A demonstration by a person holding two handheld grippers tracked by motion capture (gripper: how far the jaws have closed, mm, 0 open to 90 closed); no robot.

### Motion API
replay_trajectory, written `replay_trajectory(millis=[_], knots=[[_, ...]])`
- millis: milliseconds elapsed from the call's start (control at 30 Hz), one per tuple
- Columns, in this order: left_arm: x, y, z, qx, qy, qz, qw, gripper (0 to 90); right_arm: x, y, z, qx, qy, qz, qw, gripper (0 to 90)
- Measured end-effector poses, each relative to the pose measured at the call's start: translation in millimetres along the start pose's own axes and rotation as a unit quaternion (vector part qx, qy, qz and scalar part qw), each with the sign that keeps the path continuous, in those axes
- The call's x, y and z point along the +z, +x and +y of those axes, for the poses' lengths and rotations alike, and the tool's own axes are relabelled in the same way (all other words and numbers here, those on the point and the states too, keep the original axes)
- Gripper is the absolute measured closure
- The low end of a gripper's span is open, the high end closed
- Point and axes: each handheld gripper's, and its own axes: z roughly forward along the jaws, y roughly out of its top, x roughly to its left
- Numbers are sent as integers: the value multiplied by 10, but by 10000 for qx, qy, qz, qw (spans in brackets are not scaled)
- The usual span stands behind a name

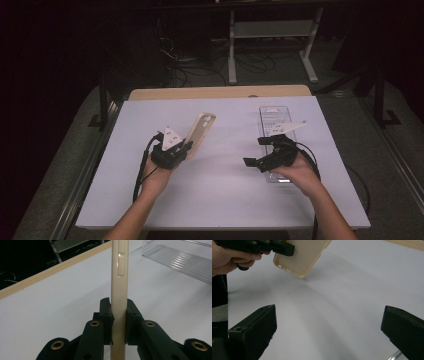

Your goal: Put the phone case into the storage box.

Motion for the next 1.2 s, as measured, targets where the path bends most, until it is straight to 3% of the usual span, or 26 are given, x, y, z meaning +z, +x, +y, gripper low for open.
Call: replay_trajectory(millis=[167, 367, 533, 700, 767, 833, 1200], knots=[[-12, -14, 0, -36, 1, -4, 10000, 792, -8, 59, 37, 13, 113, -93, 9999, 0], [-30, -15, -5, -34, -13, 20, 10000, 792, 28, 91, 108, 29, 240, -6, 9997, 0], [-40, -16, -15, -89, -4, 20, 10000, 792, 101, 127, 141, 28, 496, -223, 9985, 0], [-58, 1, -15, -126, -7, 39, 9999, 792, 158, 137, 199, 52, 538, -306, 9981, 0], [-64, 3, -15, -157, -6, 33, 9999, 792, 180, 134, 219, -44, 545, -279, 9981, 2], [-63, 4, -14, -172, -32, 41, 9998, 792, 206, 147, 241, -10, 460, -305, 9985, 1], [-72, 9, -18, -154, -19, 38, 9999, 792, 403, 114, 374, 206, 535, -82, 9983, 1]])
